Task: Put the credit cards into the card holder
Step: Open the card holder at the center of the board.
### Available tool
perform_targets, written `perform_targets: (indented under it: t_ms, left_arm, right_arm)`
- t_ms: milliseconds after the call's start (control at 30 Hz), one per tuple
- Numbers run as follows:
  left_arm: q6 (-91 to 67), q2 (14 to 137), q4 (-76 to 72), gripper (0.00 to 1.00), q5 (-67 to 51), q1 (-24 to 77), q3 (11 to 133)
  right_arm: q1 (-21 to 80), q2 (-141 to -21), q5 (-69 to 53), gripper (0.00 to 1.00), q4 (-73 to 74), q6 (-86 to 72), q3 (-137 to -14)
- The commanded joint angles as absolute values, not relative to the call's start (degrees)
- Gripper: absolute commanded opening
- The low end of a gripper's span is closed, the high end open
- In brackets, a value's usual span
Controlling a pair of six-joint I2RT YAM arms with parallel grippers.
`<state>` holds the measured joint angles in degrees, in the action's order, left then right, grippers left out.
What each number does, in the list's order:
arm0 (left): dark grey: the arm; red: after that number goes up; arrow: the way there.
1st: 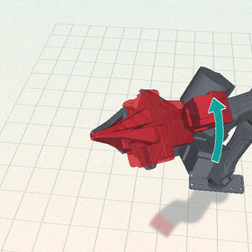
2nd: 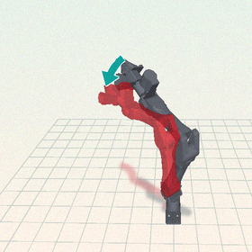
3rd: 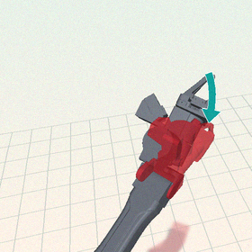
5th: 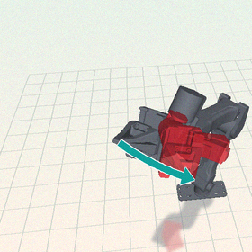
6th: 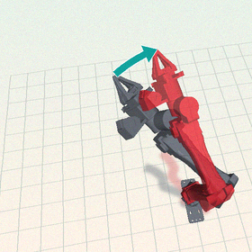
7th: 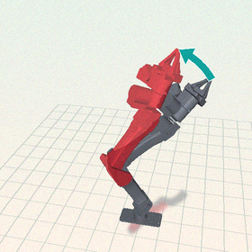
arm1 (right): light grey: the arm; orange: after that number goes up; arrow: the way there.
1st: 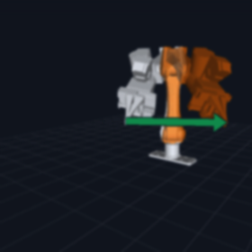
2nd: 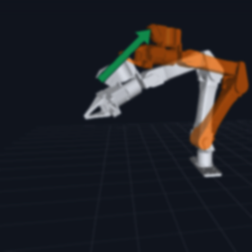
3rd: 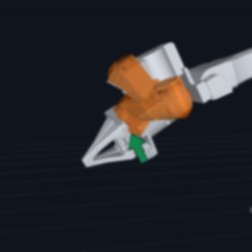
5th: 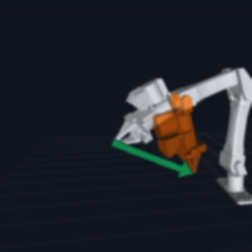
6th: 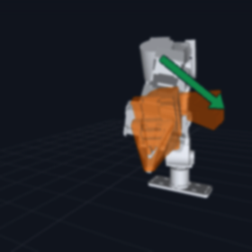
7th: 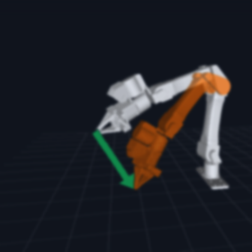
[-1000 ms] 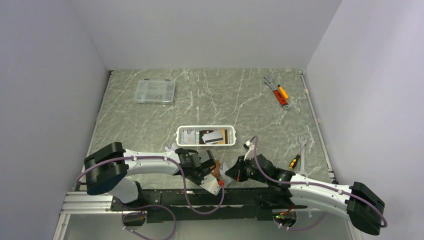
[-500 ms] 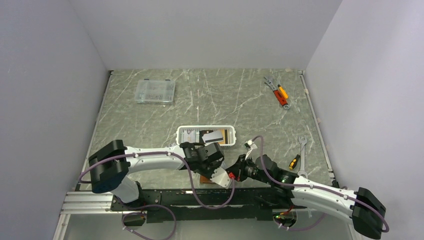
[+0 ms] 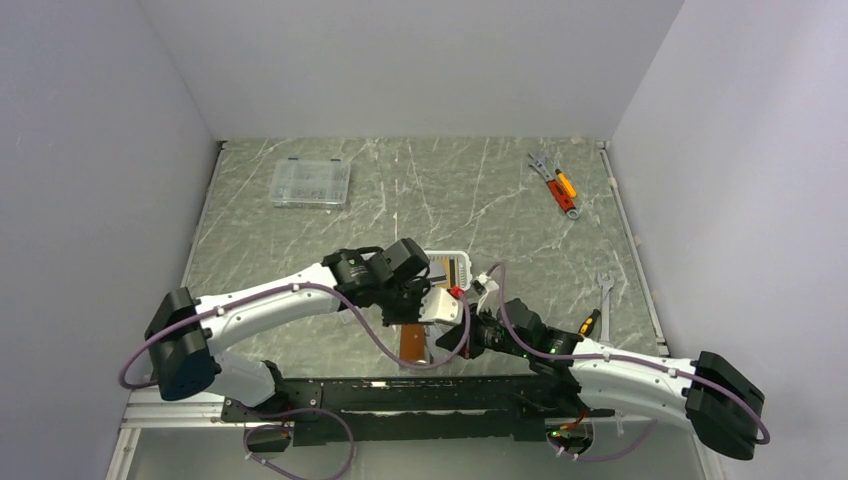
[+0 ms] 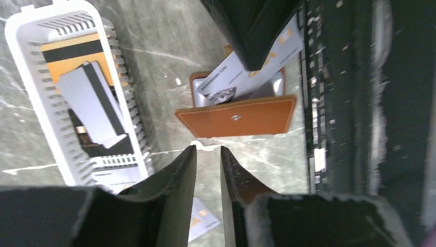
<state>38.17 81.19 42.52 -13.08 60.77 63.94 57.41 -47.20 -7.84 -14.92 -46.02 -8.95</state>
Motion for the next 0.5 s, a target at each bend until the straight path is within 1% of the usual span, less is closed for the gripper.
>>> perform_targets:
  t_ms: [0,33,67,233,333,400,467]
  left_arm:
    - [25.56,78.28,43.88,0.33,-24.65,56.86,64.35]
    - [23.37,78.08,43.11,0.38,-26.57,55.33,63.47]
    - [21.18,78.02,42.37,0.4,-28.59,53.77,62.82]
    - [15.41,76.22,39.79,0.46,-34.09,48.77,58.64]
    - [13.73,75.18,38.98,0.53,-35.6,46.82,56.3]
    - [13.87,75.64,39.69,0.54,-36.31,45.64,55.62]
    - [16.18,76.28,41.55,0.54,-36.77,44.44,55.45]
  right_arm:
    - [58.34,-48.59,-9.05,0.0,-19.38,-44.46,-12.27]
    - [58.62,-49.28,-9.05,0.0,-19.3,-44.23,-12.83]
    - [58.95,-50.07,-9.12,0.0,-19.14,-43.95,-13.46]
    - [61.61,-55.03,-8.68,0.0,-19.16,-42.68,-16.79]
    - [62.86,-57.73,-8.41,0.0,-18.74,-42.09,-18.62]
    - [63.69,-58.71,-7.64,0.0,-17.61,-41.57,-20.09]
    - [64.47,-59.37,-7.07,0.0,-16.61,-41.18,-21.18]
